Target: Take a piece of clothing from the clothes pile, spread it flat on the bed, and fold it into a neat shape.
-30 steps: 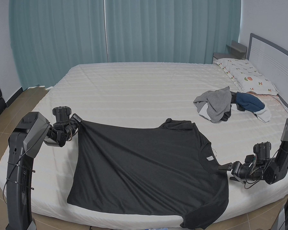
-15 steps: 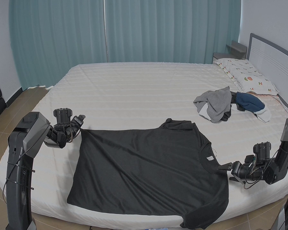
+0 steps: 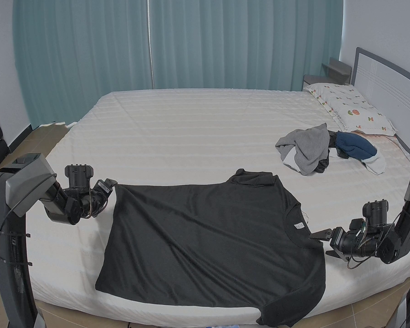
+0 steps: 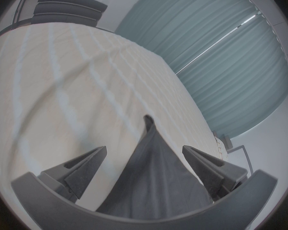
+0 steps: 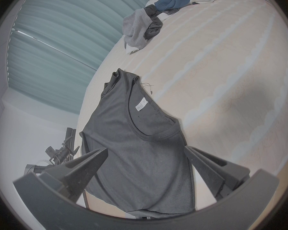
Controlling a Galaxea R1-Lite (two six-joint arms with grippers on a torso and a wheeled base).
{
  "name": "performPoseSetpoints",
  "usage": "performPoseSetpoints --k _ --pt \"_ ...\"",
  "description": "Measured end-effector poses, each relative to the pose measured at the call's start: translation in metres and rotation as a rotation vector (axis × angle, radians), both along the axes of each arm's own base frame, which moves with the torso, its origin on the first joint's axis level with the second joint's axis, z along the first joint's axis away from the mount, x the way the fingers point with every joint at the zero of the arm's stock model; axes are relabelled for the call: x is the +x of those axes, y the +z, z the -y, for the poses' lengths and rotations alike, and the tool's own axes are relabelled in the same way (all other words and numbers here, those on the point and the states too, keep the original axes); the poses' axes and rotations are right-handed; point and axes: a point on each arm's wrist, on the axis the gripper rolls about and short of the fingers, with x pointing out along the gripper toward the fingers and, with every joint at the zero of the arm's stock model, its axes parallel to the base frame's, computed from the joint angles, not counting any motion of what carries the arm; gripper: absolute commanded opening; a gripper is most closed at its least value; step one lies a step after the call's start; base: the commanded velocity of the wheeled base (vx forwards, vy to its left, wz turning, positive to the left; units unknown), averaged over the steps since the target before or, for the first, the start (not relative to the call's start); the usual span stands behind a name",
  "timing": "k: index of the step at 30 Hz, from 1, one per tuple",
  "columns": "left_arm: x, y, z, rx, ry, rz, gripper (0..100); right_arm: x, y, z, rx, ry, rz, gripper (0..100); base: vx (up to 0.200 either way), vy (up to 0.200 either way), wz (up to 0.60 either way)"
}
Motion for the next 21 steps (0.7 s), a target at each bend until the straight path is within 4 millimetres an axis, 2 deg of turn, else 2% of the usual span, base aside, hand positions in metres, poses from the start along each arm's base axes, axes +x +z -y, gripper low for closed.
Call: performPoseSetpoints --k 10,15,21 --pt "-0.093 0.006 0.016 -0.046 -0.083 -0.088 100 -0.007 0.007 -0.004 0.008 0.011 0.010 100 -0.200 0.000 0.00" --pt "-0.127 0.009 0.021 -0.052 -0.118 -0.082 100 -0.010 0.009 -0.006 0.009 0.018 0.009 100 0.000 0.000 0.00" --pt "-0.149 0.007 0.027 -0.036 -0.161 -0.114 100 -0.013 0.010 -0.007 0.009 0.023 0.008 100 0.000 0.000 0.00"
